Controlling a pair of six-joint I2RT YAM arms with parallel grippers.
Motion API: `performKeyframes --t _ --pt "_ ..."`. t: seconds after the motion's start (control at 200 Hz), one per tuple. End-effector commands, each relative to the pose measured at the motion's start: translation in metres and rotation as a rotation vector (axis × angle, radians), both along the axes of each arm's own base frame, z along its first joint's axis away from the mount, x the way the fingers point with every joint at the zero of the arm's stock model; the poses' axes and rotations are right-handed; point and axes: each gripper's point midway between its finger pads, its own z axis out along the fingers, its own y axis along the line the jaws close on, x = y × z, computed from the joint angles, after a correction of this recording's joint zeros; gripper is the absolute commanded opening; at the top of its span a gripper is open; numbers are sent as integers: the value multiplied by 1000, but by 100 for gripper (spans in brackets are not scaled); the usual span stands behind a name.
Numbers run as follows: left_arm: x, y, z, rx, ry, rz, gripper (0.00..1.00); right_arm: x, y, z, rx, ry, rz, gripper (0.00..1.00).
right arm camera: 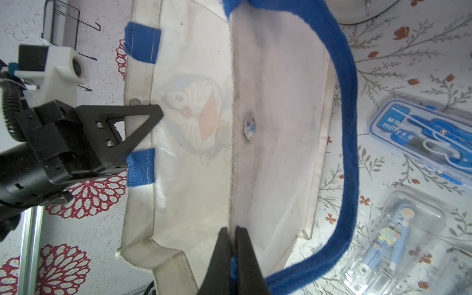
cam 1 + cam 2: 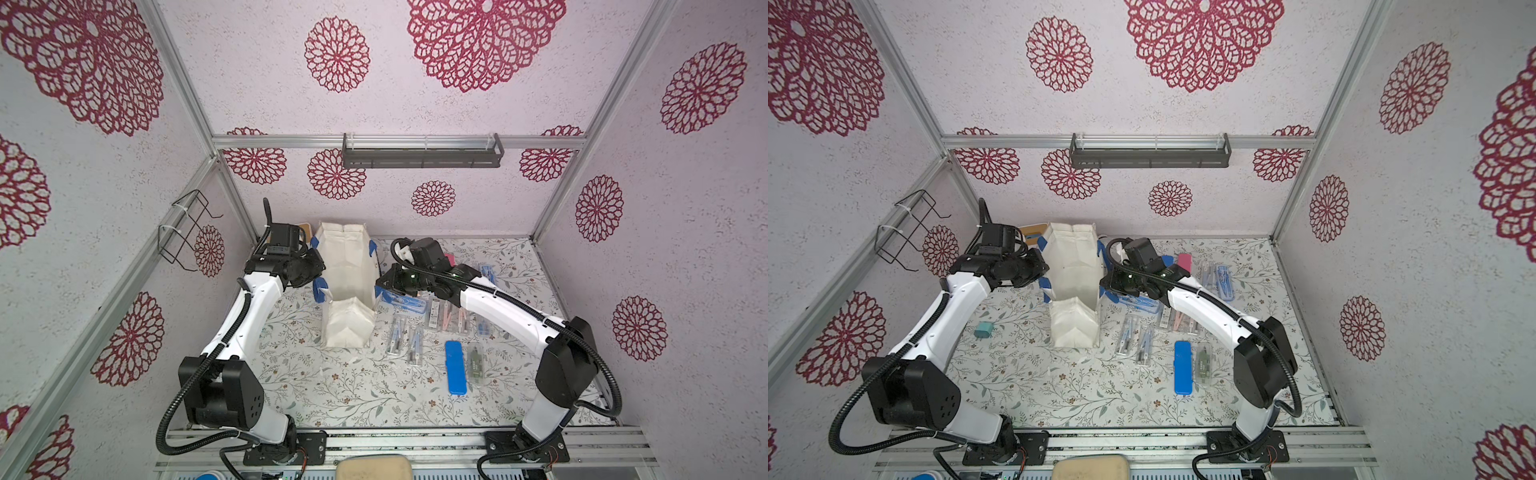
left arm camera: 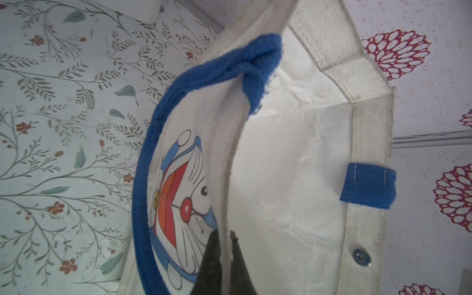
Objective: Take out the compass set from the canvas bag
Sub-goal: Adjust the canvas bag at the center of the board, then reset both arms
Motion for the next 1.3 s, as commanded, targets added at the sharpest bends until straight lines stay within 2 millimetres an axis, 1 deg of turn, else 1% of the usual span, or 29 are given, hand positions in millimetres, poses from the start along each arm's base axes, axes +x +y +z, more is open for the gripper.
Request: performKeyframes --t 0.0,0.07,0.245,0.295,0.315,0.355,0.38,0.41,0.435,0.44,0.445,0.465,0.52,0.565,0.64,0.645,0.66,0.665,0.676,0.761,0.926,0.986,1.011,1.026,1.066,1.131,1.201,1.231,1.296 --pt "11 -11 10 -15 -54 -48 0 -17 -1 20 84 1 7 4" --pt "13 -16 10 -24 -58 -64 0 -22 -4 22 89 -1 7 4" --pt "15 -29 12 -47 -65 -106 0 -31 -6 35 107 -20 14 8" --pt "16 -30 12 -49 -65 -113 0 -31 -7 35 106 -22 13 12" --pt "15 -31 13 -48 -66 -113 3 -31 -7 34 101 -20 11 15" --pt "14 -28 14 -36 -60 -101 25 -31 -10 31 85 -17 3 27" --pt "13 -24 14 -20 -55 -85 44 -30 -12 29 75 -17 -4 36" --pt "11 -18 16 3 -53 -62 60 -29 -14 27 65 -18 -12 47" --pt "9 -14 18 20 -54 -46 92 -27 -16 27 59 -21 -18 54" --pt "8 -13 18 24 -54 -45 97 -27 -16 27 57 -22 -19 55" --pt "8 -13 19 27 -56 -42 100 -27 -17 27 57 -24 -20 56" --pt "7 -9 21 45 -61 -31 98 -26 -19 27 53 -27 -24 61" --pt "2 0 29 82 -78 -7 97 -21 -24 30 49 -44 -34 69" --pt "-3 7 35 107 -83 14 97 -16 -29 36 47 -63 -46 73" --pt "-13 20 50 160 -110 44 97 -6 -43 48 34 -99 -69 78" --pt "-14 20 52 165 -113 47 97 -5 -44 49 32 -102 -71 79" --pt "-16 23 56 177 -122 54 97 -3 -48 51 26 -107 -76 94" --pt "-17 24 57 179 -126 56 97 -2 -49 51 24 -109 -79 97" --pt "-19 26 60 186 -130 61 97 0 -52 53 22 -114 -85 98" --pt "-33 43 85 255 -204 120 97 16 -82 64 -18 -146 -145 99" --pt "-64 73 134 381 -373 220 97 50 -164 80 -222 -249 -370 99" --pt "-76 82 145 416 -428 251 97 57 -182 88 -287 -327 -383 99" --pt "-79 84 143 429 -437 257 97 60 -190 90 -313 -343 -393 99" --pt "-83 85 146 432 -459 260 97 60 -195 89 -331 -352 -405 99" --pt "-89 88 146 450 -490 270 97 64 -210 90 -384 -391 -460 99" --pt "-99 92 146 474 -539 278 97 68 -246 79 -473 -443 -616 99" --pt "-107 98 140 504 -563 304 97 65 -265 74 -478 -520 -612 99" --pt "-111 104 136 522 -564 332 97 63 -279 70 -482 -535 -664 99" --pt "-117 113 124 567 -552 370 97 59 -307 71 -462 -612 -772 99"
